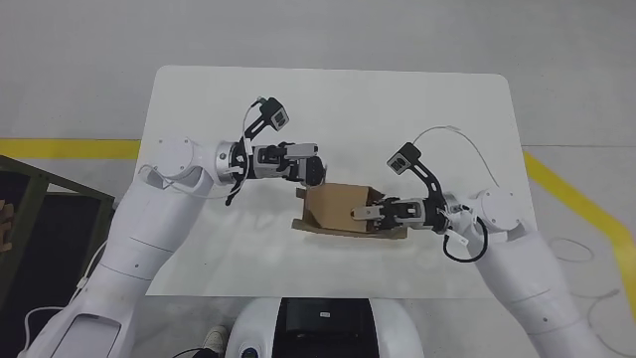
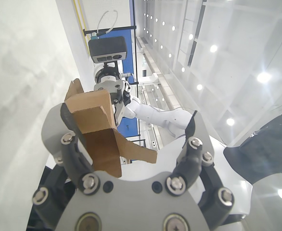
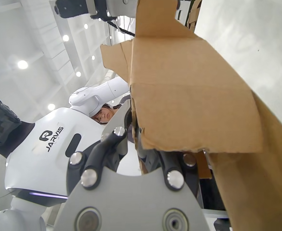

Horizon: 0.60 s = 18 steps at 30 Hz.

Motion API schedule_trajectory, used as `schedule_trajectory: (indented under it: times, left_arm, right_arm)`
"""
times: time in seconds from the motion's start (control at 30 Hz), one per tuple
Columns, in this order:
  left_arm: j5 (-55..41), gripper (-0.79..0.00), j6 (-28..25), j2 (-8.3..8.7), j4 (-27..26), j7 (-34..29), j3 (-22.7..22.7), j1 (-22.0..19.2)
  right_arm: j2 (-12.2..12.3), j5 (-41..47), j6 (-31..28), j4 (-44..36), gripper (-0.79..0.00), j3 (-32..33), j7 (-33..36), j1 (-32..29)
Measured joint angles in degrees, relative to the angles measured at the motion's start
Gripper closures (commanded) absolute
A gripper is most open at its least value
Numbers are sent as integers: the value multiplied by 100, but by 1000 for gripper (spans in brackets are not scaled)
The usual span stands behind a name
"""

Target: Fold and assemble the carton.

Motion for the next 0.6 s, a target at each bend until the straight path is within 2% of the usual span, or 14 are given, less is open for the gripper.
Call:
schedule_trajectory:
  times: [0.33,0.6]
  left_arm:
    - [16,-785,-67,-8,17,-12,-3,-71]
    - [89,-785,-54,22,-205,-4,-104,-40]
  right_arm:
    - [19,-121,-62,122,0,112,-202,6]
    - [63,-470,-81,213,0,318,-517,49]
